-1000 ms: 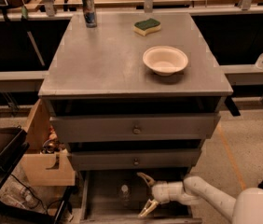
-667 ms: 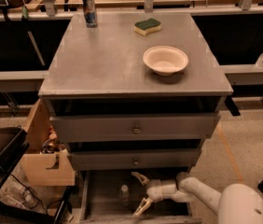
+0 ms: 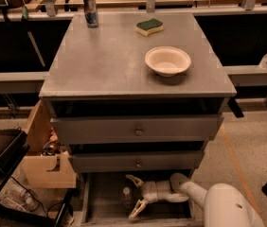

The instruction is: Pick water bottle from bottom drawer and place on counter

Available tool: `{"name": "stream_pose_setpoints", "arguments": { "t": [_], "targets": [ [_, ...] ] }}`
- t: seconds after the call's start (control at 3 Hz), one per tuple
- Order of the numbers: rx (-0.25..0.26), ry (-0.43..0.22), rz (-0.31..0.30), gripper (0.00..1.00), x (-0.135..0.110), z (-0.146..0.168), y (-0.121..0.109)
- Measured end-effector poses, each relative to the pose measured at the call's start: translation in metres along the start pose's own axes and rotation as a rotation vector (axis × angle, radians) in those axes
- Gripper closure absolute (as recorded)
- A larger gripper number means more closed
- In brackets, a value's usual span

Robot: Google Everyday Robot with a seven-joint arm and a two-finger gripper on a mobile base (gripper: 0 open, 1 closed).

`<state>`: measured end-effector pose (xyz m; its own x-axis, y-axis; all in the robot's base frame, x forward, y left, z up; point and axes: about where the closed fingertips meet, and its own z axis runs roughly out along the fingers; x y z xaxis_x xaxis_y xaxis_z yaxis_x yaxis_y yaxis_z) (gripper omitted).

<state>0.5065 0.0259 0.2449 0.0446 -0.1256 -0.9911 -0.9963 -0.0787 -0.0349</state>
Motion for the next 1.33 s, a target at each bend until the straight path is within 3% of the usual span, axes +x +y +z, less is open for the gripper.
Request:
{"name": "stream_pose_setpoints", "arguments": {
  "t": [0.33, 1.33],
  "targets": [
    [-0.015, -0.007, -0.004, 0.19, 0.0041, 0.0139, -0.0013],
    [-0.026, -0.014, 0.001, 0.89, 0.0036, 0.0211, 0.0018]
  ]
}}
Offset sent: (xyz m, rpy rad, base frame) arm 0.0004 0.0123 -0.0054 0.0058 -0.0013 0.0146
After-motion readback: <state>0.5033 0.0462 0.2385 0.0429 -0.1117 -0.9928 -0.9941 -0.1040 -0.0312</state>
